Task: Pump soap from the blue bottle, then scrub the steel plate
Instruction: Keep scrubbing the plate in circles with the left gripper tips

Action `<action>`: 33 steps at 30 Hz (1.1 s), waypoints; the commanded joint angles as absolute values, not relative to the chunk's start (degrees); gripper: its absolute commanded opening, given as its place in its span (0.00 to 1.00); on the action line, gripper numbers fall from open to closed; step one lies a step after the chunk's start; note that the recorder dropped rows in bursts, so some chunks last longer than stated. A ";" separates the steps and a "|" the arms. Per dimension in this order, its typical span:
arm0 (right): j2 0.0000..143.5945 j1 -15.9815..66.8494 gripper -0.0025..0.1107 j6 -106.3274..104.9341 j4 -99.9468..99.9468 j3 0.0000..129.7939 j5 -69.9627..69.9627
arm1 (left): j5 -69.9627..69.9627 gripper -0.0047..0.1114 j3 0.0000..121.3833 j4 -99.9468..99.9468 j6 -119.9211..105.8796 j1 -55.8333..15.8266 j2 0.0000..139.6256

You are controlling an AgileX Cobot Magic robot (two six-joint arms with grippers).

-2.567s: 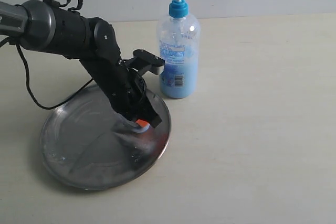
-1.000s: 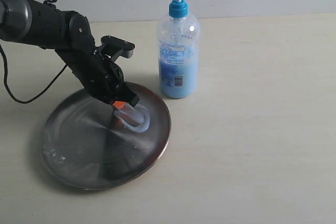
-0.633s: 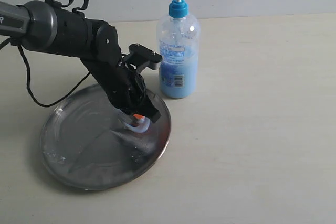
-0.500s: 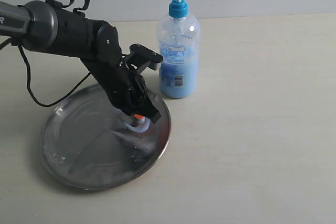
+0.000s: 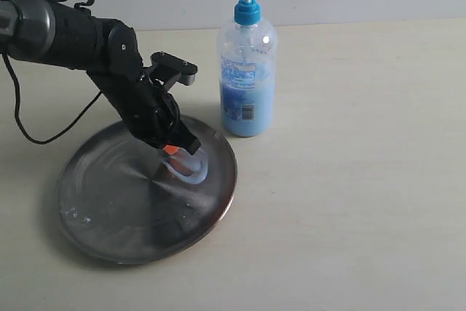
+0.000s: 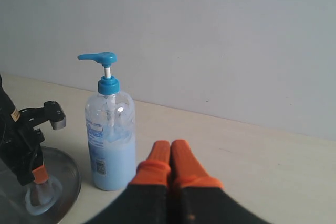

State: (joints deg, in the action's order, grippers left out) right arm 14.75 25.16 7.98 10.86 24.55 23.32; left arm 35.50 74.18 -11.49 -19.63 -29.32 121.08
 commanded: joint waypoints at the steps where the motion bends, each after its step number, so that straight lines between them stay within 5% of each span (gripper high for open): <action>1: 14.52 24.92 0.02 7.52 11.01 24.29 22.93 | 39.17 0.05 73.27 -10.21 -18.97 -30.90 122.46; 15: 14.52 24.92 0.02 7.52 11.01 24.29 22.93 | 40.46 0.05 73.27 -9.16 -19.21 -37.16 122.46; 33: 14.52 24.92 0.02 7.52 11.01 24.29 22.93 | 40.46 0.05 73.27 -6.05 -17.60 -30.53 122.46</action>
